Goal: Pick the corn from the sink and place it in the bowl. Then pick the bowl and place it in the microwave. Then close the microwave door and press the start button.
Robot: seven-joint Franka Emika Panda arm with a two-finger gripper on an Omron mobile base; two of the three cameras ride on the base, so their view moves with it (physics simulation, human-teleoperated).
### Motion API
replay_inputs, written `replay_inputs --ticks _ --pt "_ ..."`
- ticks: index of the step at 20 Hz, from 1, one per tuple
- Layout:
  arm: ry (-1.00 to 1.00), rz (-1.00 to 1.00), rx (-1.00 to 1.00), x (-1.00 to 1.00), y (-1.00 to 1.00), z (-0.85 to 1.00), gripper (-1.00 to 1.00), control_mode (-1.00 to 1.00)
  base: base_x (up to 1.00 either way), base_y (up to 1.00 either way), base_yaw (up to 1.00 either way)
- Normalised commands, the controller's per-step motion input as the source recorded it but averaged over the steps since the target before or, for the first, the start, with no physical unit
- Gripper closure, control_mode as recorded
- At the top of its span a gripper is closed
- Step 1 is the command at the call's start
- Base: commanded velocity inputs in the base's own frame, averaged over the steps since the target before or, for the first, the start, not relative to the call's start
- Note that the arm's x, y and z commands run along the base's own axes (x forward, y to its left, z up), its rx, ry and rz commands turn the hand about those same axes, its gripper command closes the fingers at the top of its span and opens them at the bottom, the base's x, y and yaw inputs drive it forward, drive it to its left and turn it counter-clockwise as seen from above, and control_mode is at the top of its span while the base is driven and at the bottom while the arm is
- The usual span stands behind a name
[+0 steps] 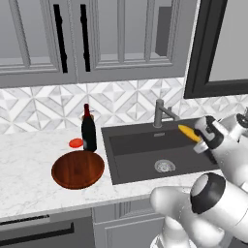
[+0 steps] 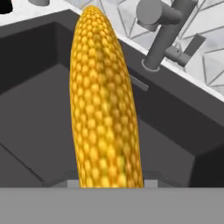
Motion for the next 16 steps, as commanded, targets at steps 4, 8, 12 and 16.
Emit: replay_inputs --ticks 4,8,12,16 --pt "-0.05 -0.02 0.00 -0.64 0.04 1.00 1.00 -1.00 0.00 0.00 0.00" --pt "-0.01 -0.01 0.00 -0.92 0.38 1.00 1.00 -1.00 0.00 0.00 0.00" --pt "0.00 0.00 -0.03 -0.50 0.91 1.00 1.00 -1.00 0.00 0.00 0.00" --pt "0.00 0.01 -0.16 -0.08 1.00 0.74 1.00 -1.00 0.00 0.00 0.00"
